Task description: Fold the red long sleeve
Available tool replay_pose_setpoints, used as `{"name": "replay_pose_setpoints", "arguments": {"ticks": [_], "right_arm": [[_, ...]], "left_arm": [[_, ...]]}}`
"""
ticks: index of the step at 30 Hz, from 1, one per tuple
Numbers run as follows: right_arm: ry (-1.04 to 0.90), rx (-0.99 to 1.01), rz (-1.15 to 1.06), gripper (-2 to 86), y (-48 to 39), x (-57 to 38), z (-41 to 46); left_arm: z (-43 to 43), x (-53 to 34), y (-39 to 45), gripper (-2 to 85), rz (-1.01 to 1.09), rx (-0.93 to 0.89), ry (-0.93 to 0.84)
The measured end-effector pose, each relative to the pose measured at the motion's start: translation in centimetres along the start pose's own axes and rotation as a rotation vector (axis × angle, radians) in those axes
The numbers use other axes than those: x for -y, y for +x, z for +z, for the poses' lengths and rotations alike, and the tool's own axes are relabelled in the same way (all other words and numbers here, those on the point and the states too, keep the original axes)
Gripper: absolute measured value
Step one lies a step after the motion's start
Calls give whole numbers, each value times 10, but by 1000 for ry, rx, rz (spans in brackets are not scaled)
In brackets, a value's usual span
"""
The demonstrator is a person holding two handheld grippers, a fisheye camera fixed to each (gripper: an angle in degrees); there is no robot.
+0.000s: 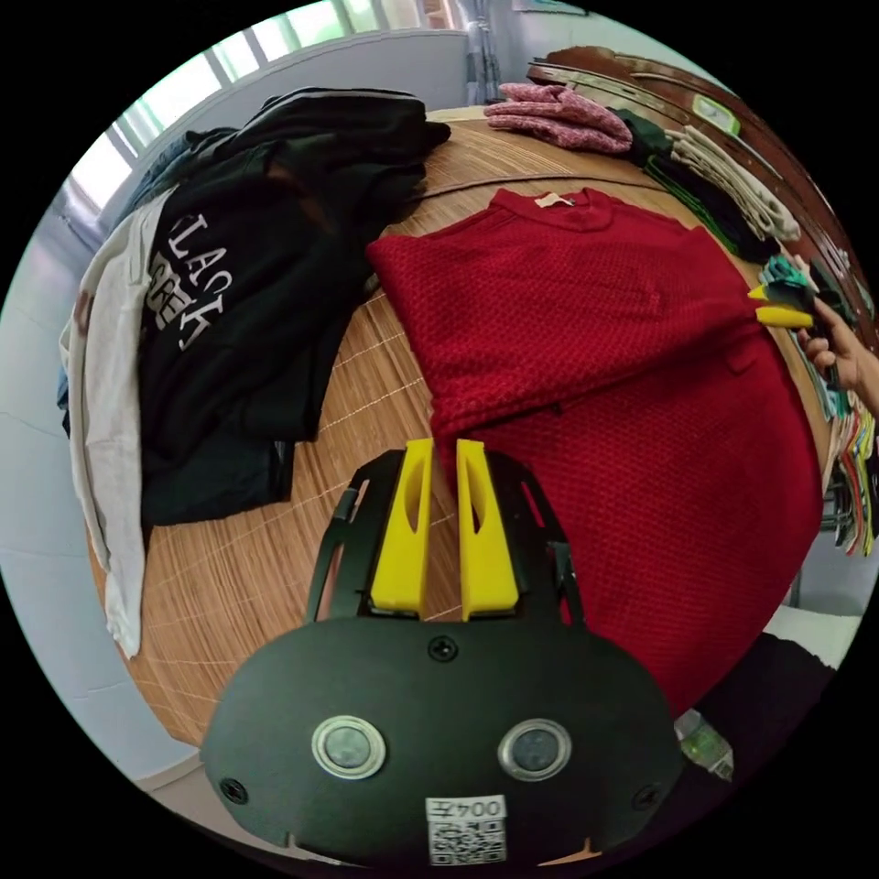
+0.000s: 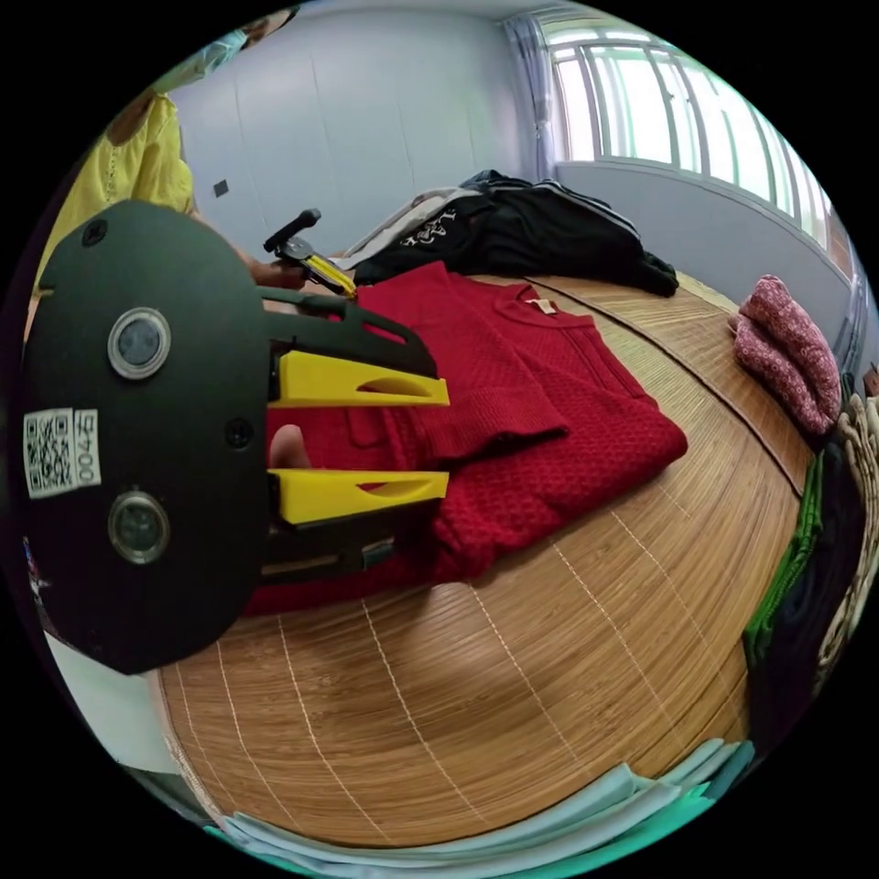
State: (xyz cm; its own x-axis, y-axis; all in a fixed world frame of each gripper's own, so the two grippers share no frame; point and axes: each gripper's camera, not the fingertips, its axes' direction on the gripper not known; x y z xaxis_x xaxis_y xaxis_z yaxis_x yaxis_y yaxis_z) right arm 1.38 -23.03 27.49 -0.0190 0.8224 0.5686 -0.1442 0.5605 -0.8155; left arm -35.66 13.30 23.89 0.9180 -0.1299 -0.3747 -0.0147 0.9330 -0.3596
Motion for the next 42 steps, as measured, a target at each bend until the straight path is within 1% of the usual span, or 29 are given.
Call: {"name": "replay_pose_setpoints", "arguments": {"ticks": [2,6,12,15,18,19,21,23,26,31,34,36,39,41,42], "right_arm": [[-7,-52,-3,67,-8,6,5],[-23,-97,-46,35,-36,12,3],[10,59,-66,18,-79,7,-23],[19,-20,-41,16,-71,6,-17],[-75,-100,24,21,-36,11,25],[-125,-142,48,22,-24,12,45],[-146,-257,54,33,-17,11,65],[-101,-374,17,50,-25,5,73],[-26,-408,-68,53,-47,-6,75],[-35,-451,-215,53,-74,-6,100],[-52,-492,-301,63,-88,2,128],[-60,-504,-348,66,-96,7,148],[-89,-561,-398,76,-98,14,185],[-60,-590,-454,79,-94,12,204],[-57,-585,-456,79,-92,12,206]], "left_arm": [[-4,4,5,57,36,33,3],[-12,15,13,71,103,70,27],[-15,24,23,47,223,126,36],[-15,23,10,36,222,109,36],[-12,19,1,31,224,110,36],[-11,18,1,31,233,117,39],[-10,19,3,29,250,134,43],[-14,21,2,29,274,134,32],[-25,18,-13,28,251,103,29],[-60,3,-46,25,116,58,116],[-68,23,-41,25,122,19,181],[-59,47,-30,30,150,8,189],[-20,85,-18,53,146,-22,116],[31,89,-19,81,149,-38,-34],[37,83,-20,86,152,-36,-18]]}}
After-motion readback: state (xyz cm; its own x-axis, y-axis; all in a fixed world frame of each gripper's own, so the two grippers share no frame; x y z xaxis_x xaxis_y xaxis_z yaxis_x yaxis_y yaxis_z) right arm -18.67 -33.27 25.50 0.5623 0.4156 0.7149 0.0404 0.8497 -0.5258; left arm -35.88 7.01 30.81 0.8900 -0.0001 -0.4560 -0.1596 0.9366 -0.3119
